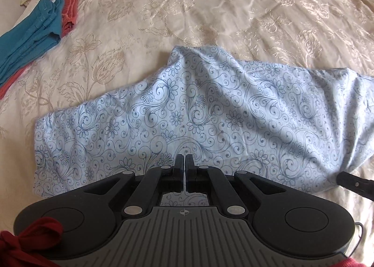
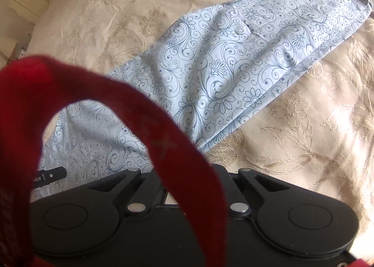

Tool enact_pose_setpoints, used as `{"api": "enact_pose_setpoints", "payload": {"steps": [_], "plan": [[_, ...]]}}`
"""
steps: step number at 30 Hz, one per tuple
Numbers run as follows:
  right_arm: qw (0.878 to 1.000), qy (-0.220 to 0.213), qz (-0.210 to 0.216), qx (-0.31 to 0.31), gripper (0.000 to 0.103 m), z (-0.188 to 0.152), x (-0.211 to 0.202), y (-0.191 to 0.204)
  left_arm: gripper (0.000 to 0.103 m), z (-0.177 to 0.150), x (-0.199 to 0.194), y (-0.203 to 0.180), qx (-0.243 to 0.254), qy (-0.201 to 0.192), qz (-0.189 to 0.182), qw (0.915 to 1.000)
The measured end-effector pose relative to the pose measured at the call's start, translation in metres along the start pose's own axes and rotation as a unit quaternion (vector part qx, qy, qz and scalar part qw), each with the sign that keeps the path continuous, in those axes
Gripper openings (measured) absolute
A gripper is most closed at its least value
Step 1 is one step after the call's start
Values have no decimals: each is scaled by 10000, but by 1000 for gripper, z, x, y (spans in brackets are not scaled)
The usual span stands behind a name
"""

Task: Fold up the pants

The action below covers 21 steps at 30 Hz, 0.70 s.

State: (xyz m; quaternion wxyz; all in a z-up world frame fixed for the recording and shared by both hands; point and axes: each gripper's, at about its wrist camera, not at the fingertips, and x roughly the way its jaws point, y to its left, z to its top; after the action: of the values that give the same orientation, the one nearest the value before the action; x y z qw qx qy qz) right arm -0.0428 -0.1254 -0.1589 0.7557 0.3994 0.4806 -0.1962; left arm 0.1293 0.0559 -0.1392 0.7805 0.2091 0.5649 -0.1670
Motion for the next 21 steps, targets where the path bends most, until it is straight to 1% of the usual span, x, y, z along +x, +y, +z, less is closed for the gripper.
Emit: {"api": "enact_pose_setpoints", "payload": {"steps": [2,4,6,8,11,12,13,16,17,18,19,20,21], "plan": [[9999,-24,48,-148,5,2,-2,5,3,-4,11,-3,44,166,83,9998],[9995,39,-28,-317,5,3,-3,7,3,-11,21,-2,49,383,149,9991],[9994,133,-99,-308,5,2,-2,5,3,-17,22,-1,67,403,187,9990],[9991,151,-135,-381,5,1,-1,5,3,-22,21,-3,239,424,278,9984],[9987,155,-32,-480,6,4,-3,8,3,-26,24,-11,546,597,444,9957],[9987,161,41,-488,14,6,-5,8,3,-26,23,-12,546,580,470,9957],[9986,174,104,-483,16,8,-8,6,3,-26,20,-11,493,555,479,9961],[9981,84,133,-588,17,16,-26,-6,3,-23,6,-13,156,416,357,9984],[9975,-1,104,-696,22,19,-34,-13,3,-20,-2,-15,77,321,328,9989],[9969,-78,61,-786,29,21,-41,-18,3,-17,-9,-17,38,217,335,9992],[9958,-194,-8,-898,32,26,-49,-27,3,-14,-14,-20,9,115,340,9994],[9947,-301,-99,-973,35,30,-55,-35,3,-11,-19,-25,-25,24,323,9995],[9936,-409,-208,-1030,35,35,-60,-43,3,-10,-22,-29,-73,-37,291,9995]]}}
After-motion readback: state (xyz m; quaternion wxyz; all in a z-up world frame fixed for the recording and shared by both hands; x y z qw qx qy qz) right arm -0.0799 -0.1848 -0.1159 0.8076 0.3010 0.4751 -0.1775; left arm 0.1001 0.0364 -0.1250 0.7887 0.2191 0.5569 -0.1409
